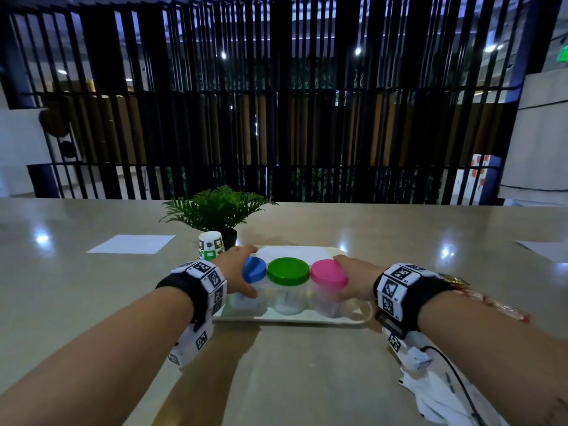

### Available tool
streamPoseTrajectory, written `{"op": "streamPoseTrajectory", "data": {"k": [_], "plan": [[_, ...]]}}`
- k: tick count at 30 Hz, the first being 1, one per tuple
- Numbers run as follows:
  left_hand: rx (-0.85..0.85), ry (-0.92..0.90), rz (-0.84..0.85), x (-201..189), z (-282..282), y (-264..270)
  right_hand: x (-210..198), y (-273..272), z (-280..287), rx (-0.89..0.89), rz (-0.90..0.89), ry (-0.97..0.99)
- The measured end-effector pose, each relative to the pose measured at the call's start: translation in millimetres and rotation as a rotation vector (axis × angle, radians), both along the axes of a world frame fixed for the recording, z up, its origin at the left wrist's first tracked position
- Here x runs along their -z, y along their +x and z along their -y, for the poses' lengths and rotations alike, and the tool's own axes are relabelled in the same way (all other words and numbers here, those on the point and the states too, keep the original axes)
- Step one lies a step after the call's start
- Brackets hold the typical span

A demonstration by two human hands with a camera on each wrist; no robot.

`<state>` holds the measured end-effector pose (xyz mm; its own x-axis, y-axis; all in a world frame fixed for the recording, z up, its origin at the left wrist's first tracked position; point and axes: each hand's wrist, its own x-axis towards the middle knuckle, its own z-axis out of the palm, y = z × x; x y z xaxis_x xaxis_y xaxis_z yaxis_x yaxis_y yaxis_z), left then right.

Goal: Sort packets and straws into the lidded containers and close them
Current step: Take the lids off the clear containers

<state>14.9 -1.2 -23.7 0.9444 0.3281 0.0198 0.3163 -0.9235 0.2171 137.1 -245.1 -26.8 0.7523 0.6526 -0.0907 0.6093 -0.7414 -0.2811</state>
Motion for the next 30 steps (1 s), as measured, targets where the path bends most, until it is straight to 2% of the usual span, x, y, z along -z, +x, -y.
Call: {"op": "streamPoseTrajectory", "data": {"k": [14, 22, 30], "plan": [[0.058, 0.091, 0.092, -10.3, 10.5, -9.7, -19.7, -8.4, 25.3, -0.018, 0.027, 0.155], [0.107, 0.091, 0.182, -24.7, 20.7, -43.0, -41.2, -32.0, 48.6, -0.063, 0.011, 0.178], [0.139, 0.112, 0.175, -20.7, 42.3, -92.9, -36.2, -70.5, 82.0, -0.139, -0.048, 0.164]]}}
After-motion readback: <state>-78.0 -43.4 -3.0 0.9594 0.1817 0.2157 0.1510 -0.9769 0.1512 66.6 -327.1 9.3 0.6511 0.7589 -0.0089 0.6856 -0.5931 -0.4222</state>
